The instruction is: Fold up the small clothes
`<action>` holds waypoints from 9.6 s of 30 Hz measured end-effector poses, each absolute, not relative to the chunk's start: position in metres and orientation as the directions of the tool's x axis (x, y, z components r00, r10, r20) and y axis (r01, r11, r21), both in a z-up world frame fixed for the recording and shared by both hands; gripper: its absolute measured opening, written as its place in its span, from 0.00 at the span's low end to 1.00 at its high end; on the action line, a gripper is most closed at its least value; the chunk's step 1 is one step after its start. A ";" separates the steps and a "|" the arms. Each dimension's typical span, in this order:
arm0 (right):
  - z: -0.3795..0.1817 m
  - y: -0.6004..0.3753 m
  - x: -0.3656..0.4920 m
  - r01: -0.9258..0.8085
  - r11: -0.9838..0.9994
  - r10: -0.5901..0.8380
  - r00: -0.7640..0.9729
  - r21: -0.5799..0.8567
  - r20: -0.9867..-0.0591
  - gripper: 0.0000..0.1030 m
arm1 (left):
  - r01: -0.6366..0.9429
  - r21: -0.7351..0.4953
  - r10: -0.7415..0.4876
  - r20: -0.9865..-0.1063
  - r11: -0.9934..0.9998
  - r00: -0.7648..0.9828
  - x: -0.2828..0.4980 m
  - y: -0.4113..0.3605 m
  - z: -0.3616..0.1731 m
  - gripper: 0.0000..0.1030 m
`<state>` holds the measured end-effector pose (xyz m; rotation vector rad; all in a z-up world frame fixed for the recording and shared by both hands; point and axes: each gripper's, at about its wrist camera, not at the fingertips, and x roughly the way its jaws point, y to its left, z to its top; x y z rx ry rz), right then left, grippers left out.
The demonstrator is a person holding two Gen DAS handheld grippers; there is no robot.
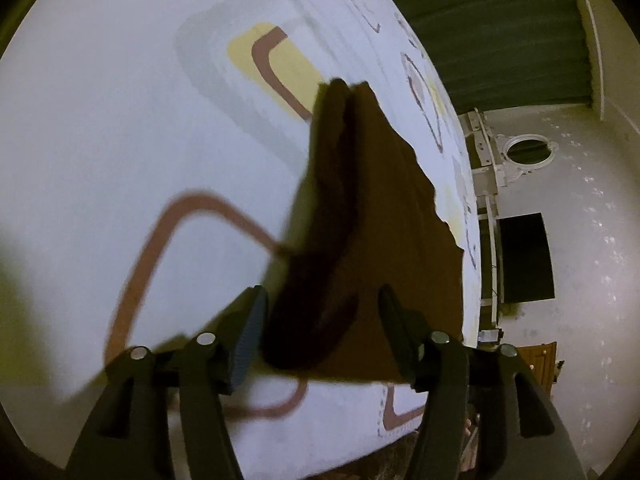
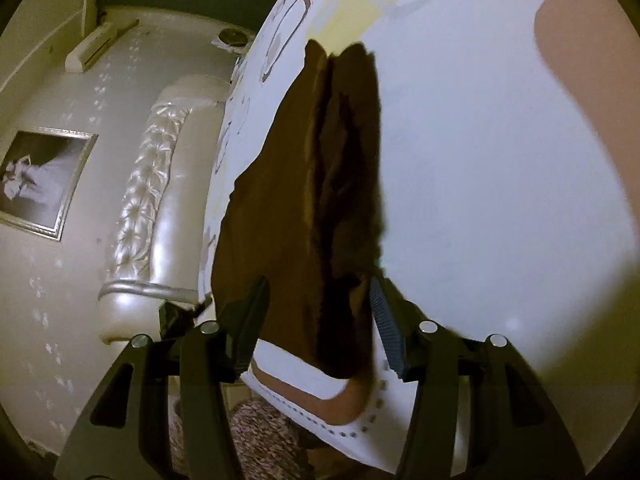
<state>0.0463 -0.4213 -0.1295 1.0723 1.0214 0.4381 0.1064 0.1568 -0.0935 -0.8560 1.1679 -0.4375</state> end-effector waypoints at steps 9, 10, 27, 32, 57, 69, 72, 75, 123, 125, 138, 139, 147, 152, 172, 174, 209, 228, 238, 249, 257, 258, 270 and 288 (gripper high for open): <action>-0.140 -0.390 0.054 0.152 0.476 0.743 0.457 0.866 -0.489 0.13 | -0.148 -0.818 -0.743 -0.568 0.555 0.353 0.107 0.121 -0.098 0.62; -0.140 -0.391 0.054 0.154 0.477 0.740 0.460 0.865 -0.490 0.11 | -0.152 -0.826 -0.749 -0.559 0.543 0.356 0.106 0.122 -0.099 0.56; -0.122 -0.408 0.046 0.125 0.575 0.694 0.450 0.809 -0.562 0.05 | -0.184 -0.746 -0.661 -0.656 0.640 0.364 0.092 0.105 -0.105 0.05; -0.131 -0.412 0.044 0.137 0.483 0.743 0.459 0.865 -0.487 0.12 | -0.171 -0.763 -0.676 -0.636 0.623 0.372 0.091 0.114 -0.104 0.10; -0.121 -0.408 0.117 0.123 0.601 0.657 0.486 0.790 -0.576 0.12 | -0.150 -0.675 -0.588 -0.714 0.723 0.380 0.137 0.108 -0.093 0.19; -0.107 -0.423 0.110 0.163 0.626 0.625 0.481 0.763 -0.615 0.25 | -0.129 -0.686 -0.605 -0.702 0.716 0.377 0.135 0.108 -0.093 0.25; -0.086 -0.424 0.103 0.161 0.691 0.555 0.507 0.705 -0.660 0.26 | -0.101 -0.688 -0.612 -0.695 0.718 0.377 0.132 0.109 -0.090 0.34; -0.067 -0.415 0.102 0.144 0.718 0.528 0.524 0.681 -0.668 0.34 | -0.055 -0.660 -0.592 -0.705 0.749 0.391 0.128 0.102 -0.085 0.43; -0.057 0.055 0.282 -0.318 0.948 0.029 0.177 -0.029 -0.984 0.63 | 0.079 -0.722 -0.661 -0.578 0.688 0.479 0.125 0.095 -0.094 0.67; -0.067 0.062 0.285 -0.329 0.941 -0.030 0.155 -0.080 -0.987 0.64 | 0.070 -0.714 -0.651 -0.587 0.696 0.481 0.125 0.094 -0.094 0.61; -0.078 0.069 0.285 -0.340 0.926 -0.116 0.161 -0.165 -0.980 0.31 | -0.008 -0.705 -0.615 -0.624 0.709 0.482 0.131 0.099 -0.100 0.14; -0.078 0.068 0.284 -0.342 0.924 -0.122 0.166 -0.173 -0.978 0.24 | -0.004 -0.699 -0.611 -0.628 0.715 0.482 0.130 0.098 -0.099 0.13; -0.070 0.048 0.282 -0.328 0.940 -0.039 0.184 -0.098 -0.982 0.12 | 0.038 -0.589 -0.526 -0.688 0.807 0.501 0.129 0.082 -0.084 0.11; -0.059 0.036 0.280 -0.312 0.949 0.028 0.206 -0.038 -0.978 0.11 | 0.062 -0.511 -0.465 -0.718 0.857 0.518 0.124 0.069 -0.073 0.11; 0.010 -0.088 0.263 -0.216 0.952 0.280 0.314 0.219 -0.907 0.10 | 0.110 -0.395 -0.392 -0.760 0.912 0.519 0.101 0.028 -0.040 0.10; 0.015 -0.105 0.262 -0.205 0.948 0.299 0.325 0.242 -0.897 0.10 | 0.120 -0.381 -0.385 -0.765 0.917 0.516 0.101 0.019 -0.035 0.10; -0.029 -0.368 0.230 -0.055 0.813 0.547 0.415 0.580 -0.727 0.10 | 0.306 -0.254 -0.368 -0.834 0.918 0.412 0.081 -0.199 -0.024 0.10; -0.077 -0.416 0.222 0.054 0.722 0.609 0.425 0.690 -0.670 0.10 | 0.348 -0.170 -0.313 -0.856 0.922 0.411 0.071 -0.232 -0.041 0.11; -0.098 -0.435 0.219 0.134 0.674 0.611 0.452 0.726 -0.650 0.14 | 0.376 -0.167 -0.323 -0.856 0.912 0.403 0.059 -0.242 -0.044 0.16; -0.091 -0.475 0.186 0.190 0.616 0.592 0.528 0.765 -0.608 0.39 | 0.490 -0.219 -0.427 -0.827 0.844 0.365 0.040 -0.255 -0.038 0.21; -0.090 -0.485 0.110 0.181 0.510 0.655 0.552 0.841 -0.516 0.59 | 0.401 -0.407 -0.551 -0.750 0.820 0.366 0.039 -0.158 -0.027 0.23; -0.094 -0.483 0.099 0.186 0.489 0.669 0.547 0.852 -0.503 0.60 | 0.362 -0.424 -0.548 -0.740 0.830 0.390 0.043 -0.135 -0.026 0.23; -0.115 -0.417 0.054 0.169 0.442 0.756 0.459 0.881 -0.467 0.61 | 0.069 -0.683 -0.661 -0.669 0.727 0.341 0.086 -0.021 -0.075 0.47; -0.118 -0.388 0.058 0.129 0.545 0.741 0.389 0.828 -0.548 0.12 | -0.044 -0.744 -0.709 -0.652 0.667 0.269 0.087 -0.041 -0.091 0.22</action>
